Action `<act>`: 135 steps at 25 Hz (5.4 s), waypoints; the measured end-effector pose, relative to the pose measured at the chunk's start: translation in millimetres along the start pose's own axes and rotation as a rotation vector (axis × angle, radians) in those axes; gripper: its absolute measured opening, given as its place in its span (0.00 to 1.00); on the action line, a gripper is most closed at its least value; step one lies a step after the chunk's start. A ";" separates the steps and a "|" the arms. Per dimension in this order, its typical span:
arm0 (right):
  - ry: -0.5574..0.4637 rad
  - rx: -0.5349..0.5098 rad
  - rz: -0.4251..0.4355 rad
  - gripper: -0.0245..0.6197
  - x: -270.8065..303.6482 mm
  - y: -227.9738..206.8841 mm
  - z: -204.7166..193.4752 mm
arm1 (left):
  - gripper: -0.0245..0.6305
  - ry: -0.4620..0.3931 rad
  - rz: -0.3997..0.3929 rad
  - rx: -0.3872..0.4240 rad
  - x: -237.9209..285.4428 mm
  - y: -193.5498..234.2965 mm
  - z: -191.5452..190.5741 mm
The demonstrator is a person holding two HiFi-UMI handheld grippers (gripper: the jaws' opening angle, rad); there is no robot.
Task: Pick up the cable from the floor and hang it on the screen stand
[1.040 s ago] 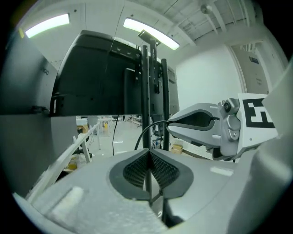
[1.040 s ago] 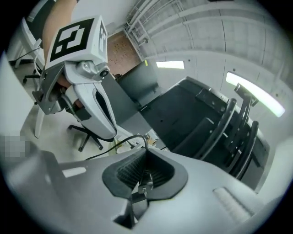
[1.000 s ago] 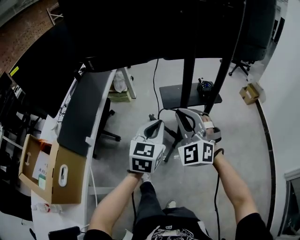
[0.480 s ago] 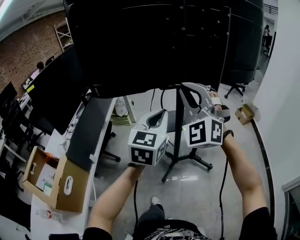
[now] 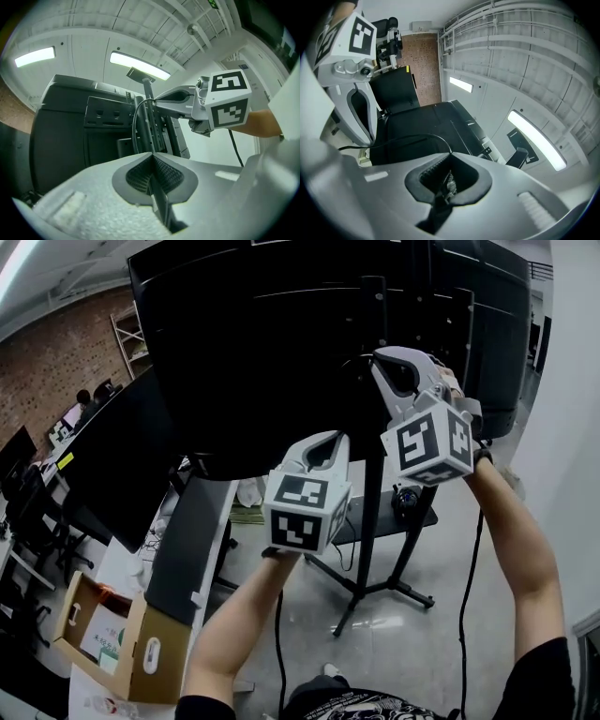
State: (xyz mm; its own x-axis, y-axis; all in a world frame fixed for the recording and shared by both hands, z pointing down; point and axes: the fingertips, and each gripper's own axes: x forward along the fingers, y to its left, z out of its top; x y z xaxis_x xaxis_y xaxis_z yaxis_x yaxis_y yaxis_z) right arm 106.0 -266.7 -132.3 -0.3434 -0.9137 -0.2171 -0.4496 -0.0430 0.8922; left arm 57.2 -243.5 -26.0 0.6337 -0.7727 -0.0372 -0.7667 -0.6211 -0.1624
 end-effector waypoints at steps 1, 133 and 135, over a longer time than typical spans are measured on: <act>0.002 0.005 0.000 0.06 11.1 -10.9 1.9 | 0.04 -0.010 -0.004 0.008 6.1 7.2 9.8; 0.069 1.052 0.139 0.05 -97.0 27.4 -230.3 | 0.04 0.104 0.000 -0.116 146.7 -135.1 -32.8; 0.086 1.080 0.158 0.05 -109.2 51.4 -217.3 | 0.04 0.102 -0.007 -0.133 131.0 -137.2 -40.3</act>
State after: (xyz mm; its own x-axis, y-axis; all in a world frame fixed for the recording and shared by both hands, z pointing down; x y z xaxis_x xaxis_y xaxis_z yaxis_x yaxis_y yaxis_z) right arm 299.6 -256.9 23.3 -0.4211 -0.9047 -0.0643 -0.9058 0.4159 0.0806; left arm 241.3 -264.8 31.2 0.6307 -0.7733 0.0652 -0.7733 -0.6333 -0.0304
